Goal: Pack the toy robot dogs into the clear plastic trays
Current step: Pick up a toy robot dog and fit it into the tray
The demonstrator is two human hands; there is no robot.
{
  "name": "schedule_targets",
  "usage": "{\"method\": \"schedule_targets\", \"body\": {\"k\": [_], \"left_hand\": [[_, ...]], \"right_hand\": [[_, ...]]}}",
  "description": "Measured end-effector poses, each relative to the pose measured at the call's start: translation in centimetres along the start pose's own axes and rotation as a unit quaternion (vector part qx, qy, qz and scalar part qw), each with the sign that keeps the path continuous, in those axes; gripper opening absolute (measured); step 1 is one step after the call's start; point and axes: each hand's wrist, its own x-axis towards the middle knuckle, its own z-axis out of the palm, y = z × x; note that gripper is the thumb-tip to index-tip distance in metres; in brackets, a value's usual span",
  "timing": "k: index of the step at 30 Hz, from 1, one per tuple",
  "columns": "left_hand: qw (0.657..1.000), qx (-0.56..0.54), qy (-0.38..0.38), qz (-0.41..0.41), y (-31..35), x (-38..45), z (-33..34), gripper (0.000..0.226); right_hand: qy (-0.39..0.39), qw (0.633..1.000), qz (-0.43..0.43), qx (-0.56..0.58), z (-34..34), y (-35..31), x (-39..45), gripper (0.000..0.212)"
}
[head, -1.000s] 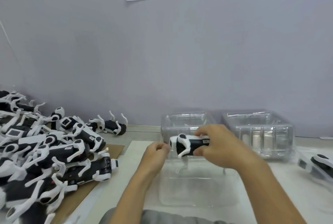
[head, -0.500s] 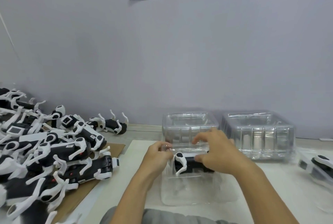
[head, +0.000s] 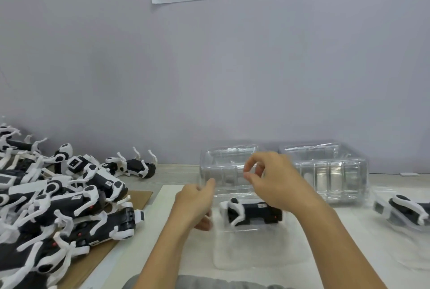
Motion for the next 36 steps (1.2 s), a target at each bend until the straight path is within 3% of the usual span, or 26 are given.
{"method": "schedule_targets", "body": {"k": [1,3,4,6,9,13,15,17,20,23,25,28,31,36], "left_hand": [[0.995,-0.072,-0.068,-0.009,0.5,-0.4,0.6,0.047],[0.953,-0.199,-0.227,-0.035,1.2,-1.3,1.9,0.047],[0.931,-0.223,-0.286,-0.037,1.2,-1.6,2.6,0.044],[0.926,-0.185,-0.33,-0.003,0.9,-1.9,3.2,0.038],[0.955,-0.127,-0.265,0.035,0.5,-1.4,2.9,0.027],[0.988,-0.13,-0.048,0.067,0.4,-0.3,1.6,0.019],[0.982,-0.117,0.083,0.12,0.5,0.3,1.2,0.015],[0.966,-0.053,0.163,0.196,0.9,1.0,0.9,0.009],[0.939,0.098,0.162,0.287,1.7,2.9,0.7,0.013],[0.914,0.271,0.101,0.286,2.4,4.6,1.1,0.028],[0.898,0.326,0.06,0.289,2.6,5.2,1.3,0.024],[0.884,0.342,0.054,0.314,3.0,5.6,1.3,0.015],[0.894,0.319,0.057,0.309,4.1,5.8,0.7,0.014],[0.944,0.198,0.066,0.256,6.7,6.2,-0.6,0.02]], "right_hand": [[0.011,1.0,-0.001,0.006,-0.2,-0.1,0.1,0.01],[0.01,1.0,0.005,0.014,-0.5,-0.2,0.3,0.012],[-0.003,1.0,0.012,0.014,-0.6,-0.2,0.2,0.012],[-0.054,0.998,0.037,-0.001,-0.5,0.1,0.0,0.013],[-0.141,0.984,0.102,-0.046,-0.6,1.0,-0.4,0.014],[-0.168,0.962,0.189,-0.103,-1.0,2.1,-0.4,0.024],[-0.198,0.946,0.218,-0.136,-1.4,2.3,-0.1,0.022],[-0.211,0.935,0.242,-0.152,-2.2,2.8,0.1,0.012],[-0.213,0.918,0.282,-0.182,-4.0,4.5,0.1,0.017],[-0.171,0.914,0.323,-0.174,-5.7,6.7,-0.6,0.024],[-0.116,0.923,0.343,-0.128,-6.0,7.5,-1.0,0.032],[-0.035,0.949,0.295,-0.105,-4.9,6.5,-0.9,0.022],[0.033,0.97,0.238,-0.04,-2.3,4.9,-0.3,0.021],[-0.006,0.97,0.227,0.083,2.4,4.3,0.2,0.013]]}}
